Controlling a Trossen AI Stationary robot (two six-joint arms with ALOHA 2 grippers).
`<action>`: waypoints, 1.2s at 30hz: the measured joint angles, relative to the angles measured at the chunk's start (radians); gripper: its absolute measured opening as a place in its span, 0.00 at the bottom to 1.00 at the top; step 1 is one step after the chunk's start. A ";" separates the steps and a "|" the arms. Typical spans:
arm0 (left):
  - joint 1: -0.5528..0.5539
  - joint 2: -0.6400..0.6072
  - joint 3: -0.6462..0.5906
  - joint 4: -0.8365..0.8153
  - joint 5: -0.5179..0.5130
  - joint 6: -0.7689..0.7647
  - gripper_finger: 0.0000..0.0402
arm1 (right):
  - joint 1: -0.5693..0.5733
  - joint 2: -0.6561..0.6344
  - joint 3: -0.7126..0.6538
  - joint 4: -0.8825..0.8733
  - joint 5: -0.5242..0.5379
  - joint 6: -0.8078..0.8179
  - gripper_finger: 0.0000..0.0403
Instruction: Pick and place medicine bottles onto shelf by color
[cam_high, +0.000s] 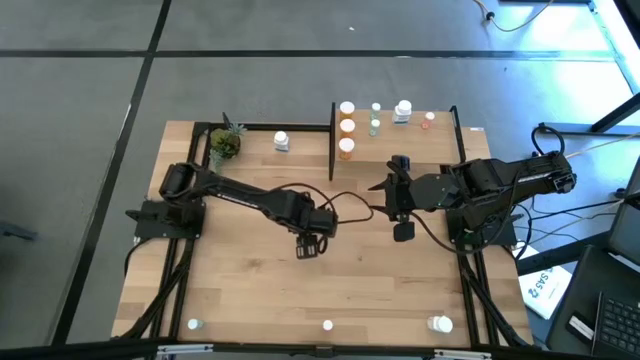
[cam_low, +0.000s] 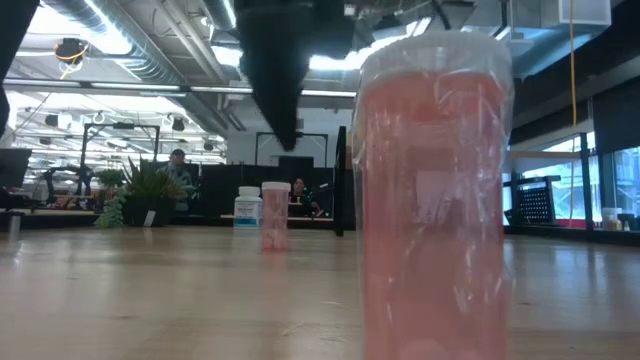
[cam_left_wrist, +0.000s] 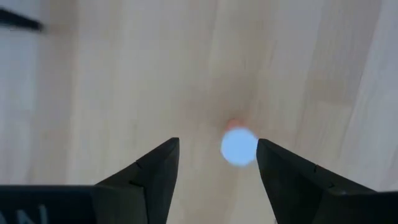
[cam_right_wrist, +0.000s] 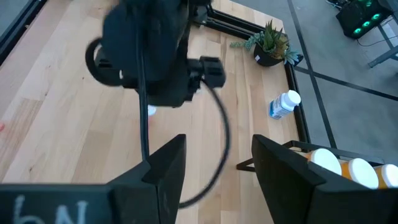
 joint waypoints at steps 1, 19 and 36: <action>-0.004 -0.010 0.009 0.000 -0.019 -0.006 0.52 | 0.000 0.000 0.000 0.000 0.000 0.000 0.46; -0.317 -0.264 -0.021 -0.225 -0.380 -0.320 0.52 | 0.000 -0.001 0.000 0.004 0.000 0.000 0.46; -0.634 -0.487 -0.337 -0.261 -0.453 -0.919 0.52 | -0.010 -0.001 0.000 0.131 -0.008 0.030 0.46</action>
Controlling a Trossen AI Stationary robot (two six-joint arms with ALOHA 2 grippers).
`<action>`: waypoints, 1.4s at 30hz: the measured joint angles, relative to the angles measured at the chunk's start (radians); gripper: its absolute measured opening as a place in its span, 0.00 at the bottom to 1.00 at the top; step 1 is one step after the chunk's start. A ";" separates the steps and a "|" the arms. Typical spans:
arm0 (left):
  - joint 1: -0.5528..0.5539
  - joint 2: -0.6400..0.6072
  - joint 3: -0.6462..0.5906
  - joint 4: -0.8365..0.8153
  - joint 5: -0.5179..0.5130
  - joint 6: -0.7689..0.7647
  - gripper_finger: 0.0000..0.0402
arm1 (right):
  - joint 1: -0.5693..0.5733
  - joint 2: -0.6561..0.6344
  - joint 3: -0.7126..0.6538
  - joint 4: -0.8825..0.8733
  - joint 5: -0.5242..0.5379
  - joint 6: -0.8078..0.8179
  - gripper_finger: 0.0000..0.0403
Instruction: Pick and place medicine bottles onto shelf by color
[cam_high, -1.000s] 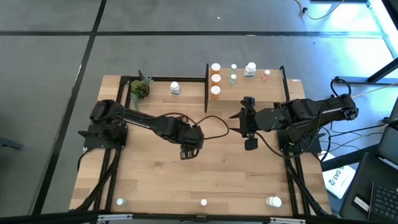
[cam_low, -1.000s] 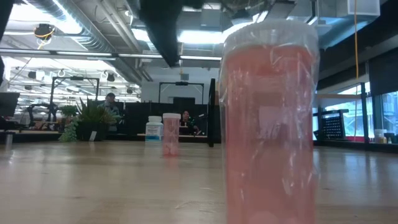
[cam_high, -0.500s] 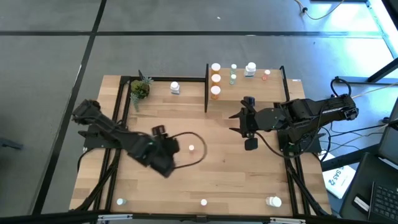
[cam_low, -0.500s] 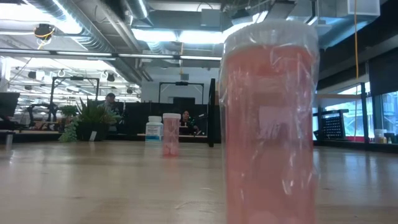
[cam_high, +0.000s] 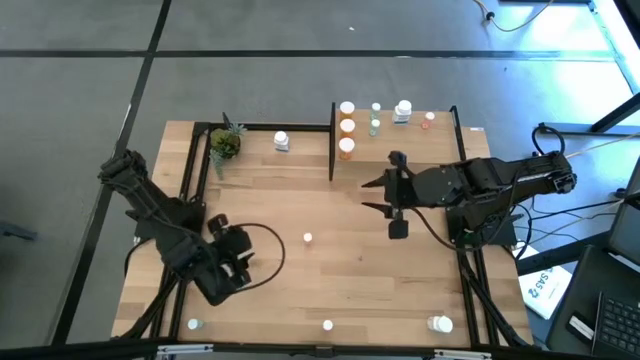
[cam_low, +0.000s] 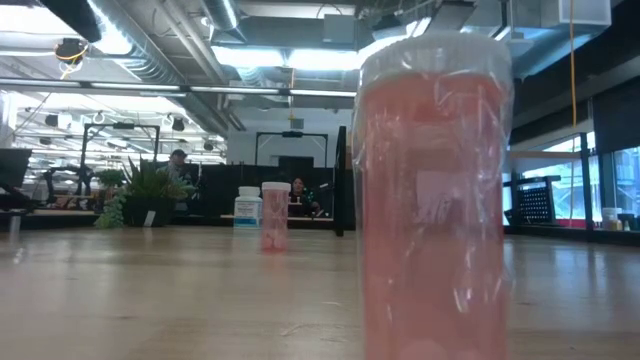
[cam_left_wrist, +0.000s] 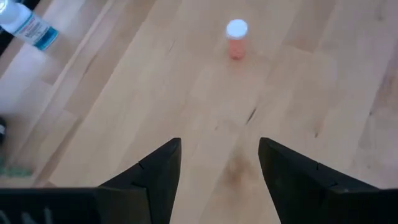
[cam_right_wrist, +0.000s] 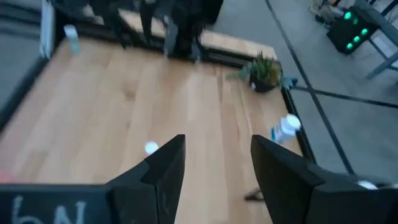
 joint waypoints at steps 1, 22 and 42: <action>-0.013 -0.003 -0.008 0.000 -0.007 -0.019 0.52 | 0.000 0.000 0.000 0.021 -0.009 0.012 0.46; -0.179 -0.006 -0.044 0.001 -0.114 -0.226 0.52 | -0.027 0.349 0.000 0.095 -0.155 -0.209 0.46; -0.179 -0.006 -0.044 0.001 -0.114 -0.225 0.52 | -0.045 0.447 0.000 0.220 -0.236 -0.236 0.48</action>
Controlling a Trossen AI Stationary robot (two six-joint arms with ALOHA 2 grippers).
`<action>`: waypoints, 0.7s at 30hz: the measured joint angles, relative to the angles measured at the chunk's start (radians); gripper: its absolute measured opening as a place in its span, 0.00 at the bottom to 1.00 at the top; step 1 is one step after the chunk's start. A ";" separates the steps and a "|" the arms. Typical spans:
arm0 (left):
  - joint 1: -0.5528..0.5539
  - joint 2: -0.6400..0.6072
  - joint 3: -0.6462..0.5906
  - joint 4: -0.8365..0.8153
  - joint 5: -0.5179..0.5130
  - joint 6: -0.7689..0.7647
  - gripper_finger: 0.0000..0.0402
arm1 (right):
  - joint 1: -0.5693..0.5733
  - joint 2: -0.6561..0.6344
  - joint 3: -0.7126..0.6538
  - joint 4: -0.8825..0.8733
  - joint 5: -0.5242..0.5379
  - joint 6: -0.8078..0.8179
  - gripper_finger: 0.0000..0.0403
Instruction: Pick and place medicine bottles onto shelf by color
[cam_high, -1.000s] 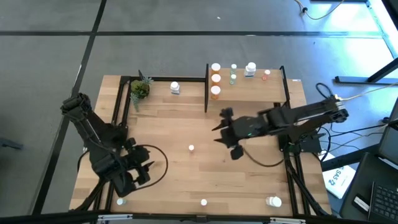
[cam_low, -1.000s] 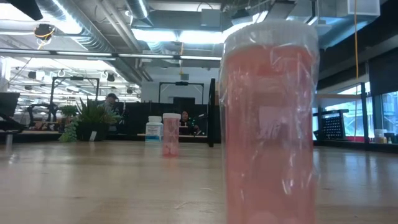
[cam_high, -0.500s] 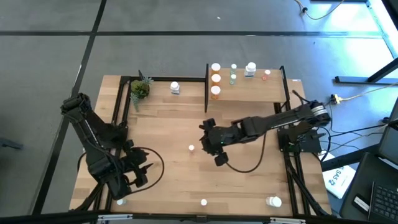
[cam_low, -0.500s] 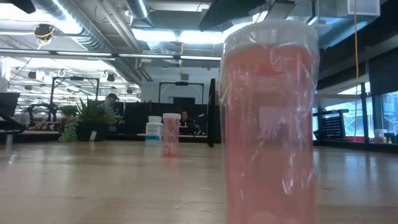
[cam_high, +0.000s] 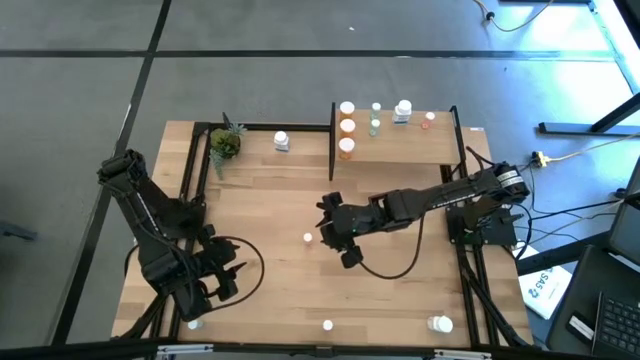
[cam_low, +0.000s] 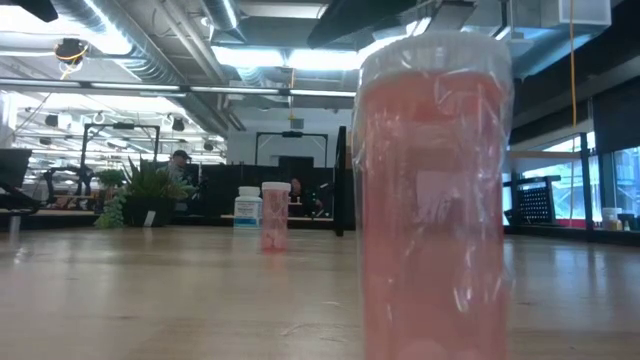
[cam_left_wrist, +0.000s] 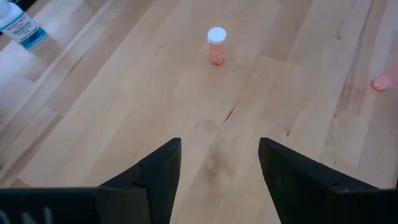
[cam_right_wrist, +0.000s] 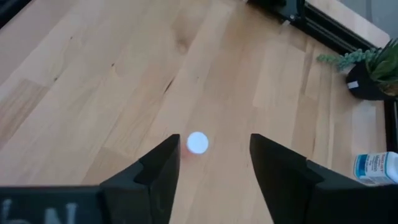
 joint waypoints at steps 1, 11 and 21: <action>0.000 0.000 0.000 0.000 0.000 0.000 0.52 | 0.000 0.000 0.000 0.006 0.000 -0.001 0.50; 0.000 0.000 0.000 0.001 0.000 0.000 0.52 | -0.045 0.058 0.000 0.028 -0.178 0.025 0.58; 0.000 0.000 0.000 0.004 0.000 -0.001 0.52 | -0.086 0.186 0.000 0.115 -0.236 0.016 0.54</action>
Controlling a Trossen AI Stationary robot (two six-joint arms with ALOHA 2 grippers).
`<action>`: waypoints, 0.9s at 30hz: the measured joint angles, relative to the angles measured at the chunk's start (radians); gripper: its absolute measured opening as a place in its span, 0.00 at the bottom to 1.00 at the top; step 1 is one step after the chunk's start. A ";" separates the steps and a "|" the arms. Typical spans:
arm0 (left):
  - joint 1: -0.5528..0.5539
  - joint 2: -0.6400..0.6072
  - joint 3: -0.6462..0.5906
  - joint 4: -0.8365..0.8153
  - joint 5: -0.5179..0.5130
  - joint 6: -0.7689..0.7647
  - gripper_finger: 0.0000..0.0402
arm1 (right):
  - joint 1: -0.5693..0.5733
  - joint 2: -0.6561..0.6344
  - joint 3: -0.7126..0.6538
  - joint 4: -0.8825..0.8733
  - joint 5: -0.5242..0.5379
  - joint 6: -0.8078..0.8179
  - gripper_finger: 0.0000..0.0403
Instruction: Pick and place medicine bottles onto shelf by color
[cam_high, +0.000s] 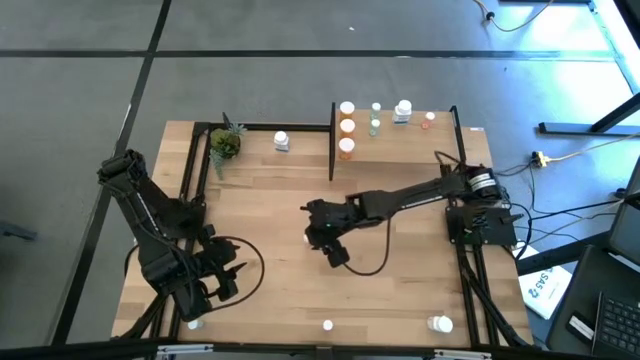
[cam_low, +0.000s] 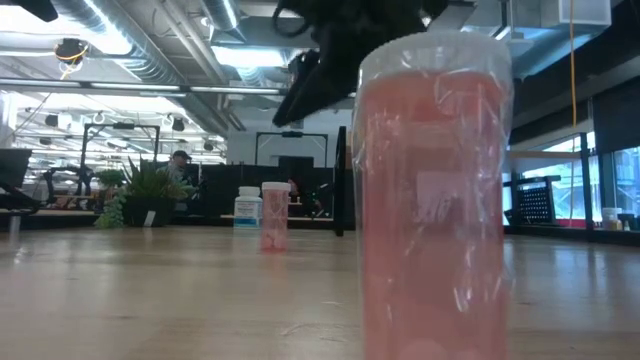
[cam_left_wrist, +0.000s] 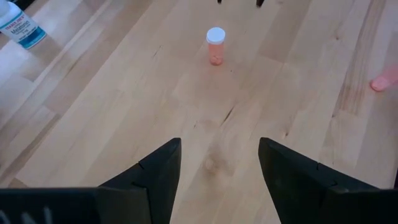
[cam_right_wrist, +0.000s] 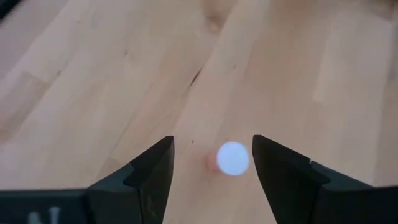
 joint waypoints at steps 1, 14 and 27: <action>0.000 0.000 0.000 0.000 0.000 0.000 0.52 | -0.002 0.013 0.000 0.002 -0.002 -0.007 0.54; 0.001 0.000 0.000 0.001 0.000 -0.005 0.52 | -0.020 0.079 0.000 0.061 -0.001 -0.075 0.54; 0.001 0.000 0.000 0.008 0.000 -0.005 0.52 | -0.066 0.087 0.000 0.067 -0.071 -0.065 0.54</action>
